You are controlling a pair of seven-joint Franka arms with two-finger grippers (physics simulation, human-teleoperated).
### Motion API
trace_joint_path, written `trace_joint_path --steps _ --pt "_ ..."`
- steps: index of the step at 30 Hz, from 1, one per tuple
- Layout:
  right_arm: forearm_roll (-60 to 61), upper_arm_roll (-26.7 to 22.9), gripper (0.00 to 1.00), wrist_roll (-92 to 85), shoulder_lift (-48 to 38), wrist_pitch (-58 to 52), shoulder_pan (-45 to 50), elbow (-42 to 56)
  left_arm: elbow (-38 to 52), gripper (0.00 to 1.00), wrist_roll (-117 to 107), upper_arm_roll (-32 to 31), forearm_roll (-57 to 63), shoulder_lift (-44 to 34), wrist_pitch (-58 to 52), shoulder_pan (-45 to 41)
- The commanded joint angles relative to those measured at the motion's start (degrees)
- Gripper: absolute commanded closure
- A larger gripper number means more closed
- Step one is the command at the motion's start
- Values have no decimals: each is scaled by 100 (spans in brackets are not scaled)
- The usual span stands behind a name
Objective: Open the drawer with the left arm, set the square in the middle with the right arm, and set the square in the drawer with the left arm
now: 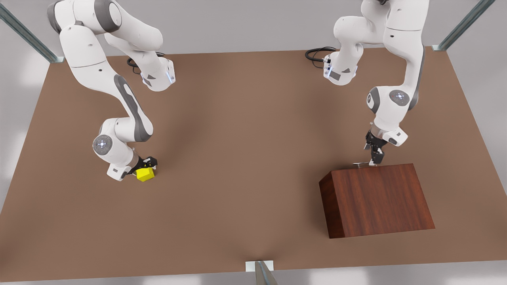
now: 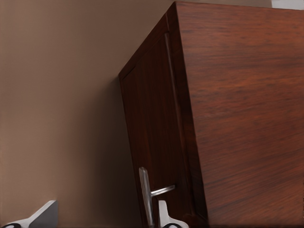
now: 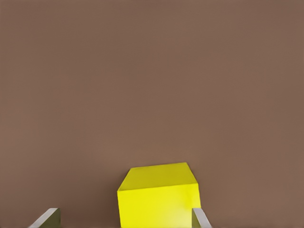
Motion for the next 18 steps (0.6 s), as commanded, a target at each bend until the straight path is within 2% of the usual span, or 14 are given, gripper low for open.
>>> trace_joint_path --steps 1,18 --pt "0 0 0 0 0 0 0 0 0 0 0 0 1 0 0 16" --pt "-228 -44 0 -141 123 0 -88 -70 -9 0 -18 0 -34 -377 -1213 7"
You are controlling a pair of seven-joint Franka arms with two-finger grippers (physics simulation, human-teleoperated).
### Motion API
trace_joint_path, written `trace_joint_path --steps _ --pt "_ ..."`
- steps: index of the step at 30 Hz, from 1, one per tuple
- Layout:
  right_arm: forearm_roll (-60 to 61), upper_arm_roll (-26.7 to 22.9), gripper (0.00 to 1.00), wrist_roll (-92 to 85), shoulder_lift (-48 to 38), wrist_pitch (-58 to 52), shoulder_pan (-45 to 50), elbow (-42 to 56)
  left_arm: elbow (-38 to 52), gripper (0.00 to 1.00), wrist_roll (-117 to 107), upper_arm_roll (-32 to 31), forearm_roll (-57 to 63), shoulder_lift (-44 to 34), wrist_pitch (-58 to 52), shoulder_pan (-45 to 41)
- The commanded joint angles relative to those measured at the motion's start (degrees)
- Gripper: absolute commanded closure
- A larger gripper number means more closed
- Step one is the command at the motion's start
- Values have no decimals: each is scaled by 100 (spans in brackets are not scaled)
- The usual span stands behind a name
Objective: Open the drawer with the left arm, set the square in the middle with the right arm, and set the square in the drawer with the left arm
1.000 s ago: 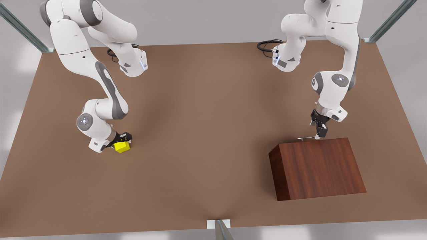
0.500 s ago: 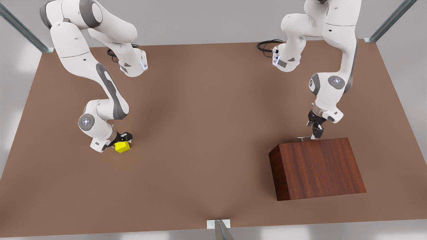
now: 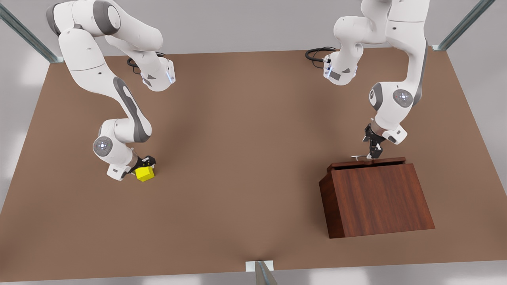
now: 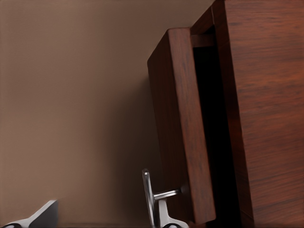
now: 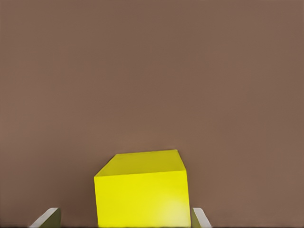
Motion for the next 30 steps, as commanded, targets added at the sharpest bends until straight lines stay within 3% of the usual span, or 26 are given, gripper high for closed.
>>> trace_joint_path --steps 1,27,28,30 --pt "1 0 0 -6 0 0 0 0 0 0 -9 1 -1 3 7 -4" --pt "80 -79 0 100 571 431 35 62 -9 0 -247 10 34 -305 -854 -13" --pt "80 -88 4 100 571 431 44 62 -9 0 -247 10 34 -313 -880 -13" --pt "71 -88 37 100 571 431 53 88 -9 0 -247 10 26 -366 -1021 -13"
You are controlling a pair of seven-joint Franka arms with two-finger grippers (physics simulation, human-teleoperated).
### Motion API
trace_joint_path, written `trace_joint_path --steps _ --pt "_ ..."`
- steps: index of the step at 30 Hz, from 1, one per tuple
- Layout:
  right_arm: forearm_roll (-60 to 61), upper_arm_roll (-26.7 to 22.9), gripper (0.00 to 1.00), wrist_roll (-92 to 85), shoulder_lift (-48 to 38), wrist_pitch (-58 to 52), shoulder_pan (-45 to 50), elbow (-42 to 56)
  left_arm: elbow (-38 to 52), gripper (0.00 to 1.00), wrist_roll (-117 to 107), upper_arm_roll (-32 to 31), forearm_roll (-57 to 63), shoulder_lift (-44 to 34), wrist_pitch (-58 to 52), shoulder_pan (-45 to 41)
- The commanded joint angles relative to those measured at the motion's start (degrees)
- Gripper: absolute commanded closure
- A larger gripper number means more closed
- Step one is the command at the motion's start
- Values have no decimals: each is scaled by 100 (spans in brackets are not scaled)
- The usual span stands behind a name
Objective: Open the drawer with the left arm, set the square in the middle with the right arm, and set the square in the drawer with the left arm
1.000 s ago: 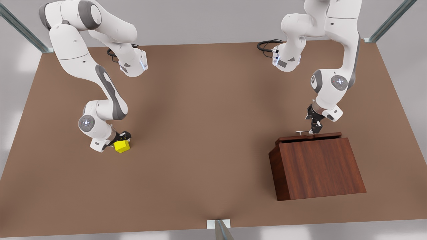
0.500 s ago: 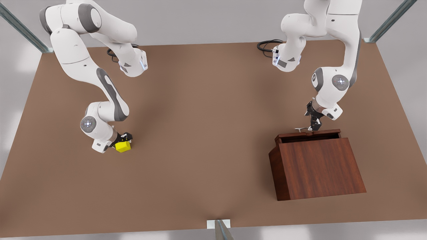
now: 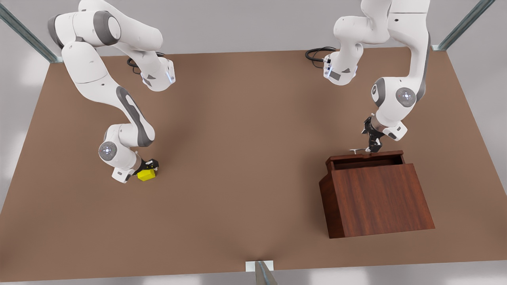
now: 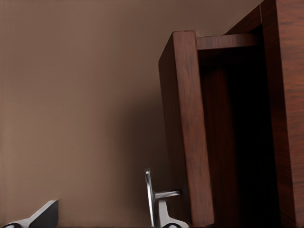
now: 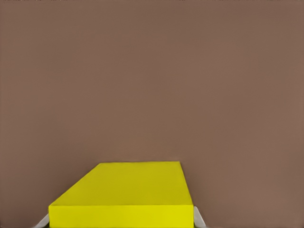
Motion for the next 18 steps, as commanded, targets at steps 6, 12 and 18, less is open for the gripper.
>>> trace_joint_path --steps 6,12,18 --pt "-27 -5 43 -18 -27 0 -38 0 0 0 -9 -9 7 -27 -93 -11" --pt "-18 4 43 -18 -220 -62 59 35 0 0 -141 -9 7 -62 -304 -117" --pt "-9 48 43 571 -651 -536 1157 193 0 0 -167 -9 7 -133 -453 -125"
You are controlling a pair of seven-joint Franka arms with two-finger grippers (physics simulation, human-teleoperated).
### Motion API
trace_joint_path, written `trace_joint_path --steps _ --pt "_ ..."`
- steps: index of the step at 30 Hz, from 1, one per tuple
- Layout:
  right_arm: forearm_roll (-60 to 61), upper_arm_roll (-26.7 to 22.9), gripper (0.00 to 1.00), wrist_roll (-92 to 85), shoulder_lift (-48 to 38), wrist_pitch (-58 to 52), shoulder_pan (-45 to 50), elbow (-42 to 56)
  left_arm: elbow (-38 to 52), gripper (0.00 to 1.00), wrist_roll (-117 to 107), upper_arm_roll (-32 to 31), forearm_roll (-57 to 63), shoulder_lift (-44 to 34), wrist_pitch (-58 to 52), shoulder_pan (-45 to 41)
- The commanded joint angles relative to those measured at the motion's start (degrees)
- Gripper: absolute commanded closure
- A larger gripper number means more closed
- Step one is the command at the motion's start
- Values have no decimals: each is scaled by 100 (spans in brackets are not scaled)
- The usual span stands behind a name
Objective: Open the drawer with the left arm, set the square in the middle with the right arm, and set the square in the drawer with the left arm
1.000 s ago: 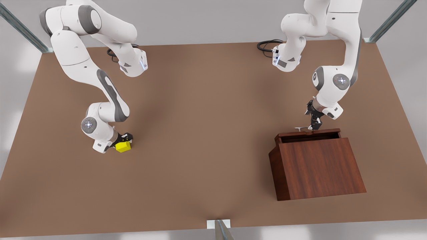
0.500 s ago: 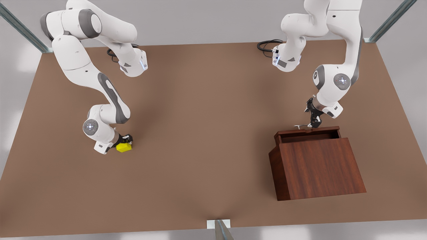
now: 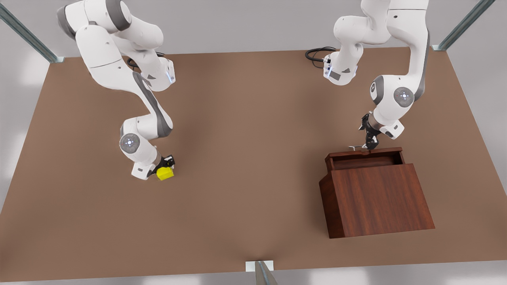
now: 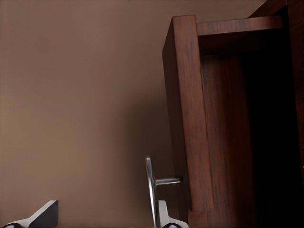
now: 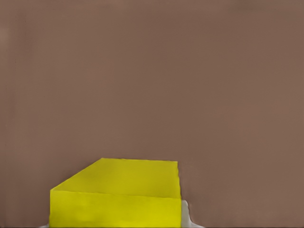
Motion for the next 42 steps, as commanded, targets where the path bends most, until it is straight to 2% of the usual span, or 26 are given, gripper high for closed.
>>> trace_joint_path --steps 1,5,14,16,17,19,24,26,31,35,42 --pt "-23 0 43 195 -54 -102 124 26 0 0 0 0 1 0 0 2" --pt "513 8 43 1611 -213 -507 1654 466 0 0 0 0 1 -35 -220 2" --pt "504 0 42 2622 200 -718 3464 1335 9 0 0 -9 1 -114 -449 2" --pt "451 0 42 3105 911 -1307 3886 2696 9 0 0 -9 10 -123 -492 2" --pt "443 0 42 3150 1061 -1316 4009 2943 9 0 -9 -9 10 -132 -510 2" --pt "381 210 42 3158 1176 -1465 4071 3384 9 0 -9 -9 10 -176 -589 2" --pt "-32 474 42 3791 1246 -1474 4651 3384 9 0 -44 -35 10 -176 -668 2" --pt "-673 632 42 4354 1746 -1457 4687 3656 18 0 -53 -44 10 -185 -686 2" --pt "-910 712 42 4222 2660 -1246 4678 4693 18 0 -53 -53 10 -237 -765 2" --pt "-902 694 42 3852 2775 -1254 4669 4676 18 0 -79 -61 19 -246 -870 2" --pt "-929 650 41 4740 2784 -1281 4687 4404 18 0 -149 -123 27 -281 -1002 -6"
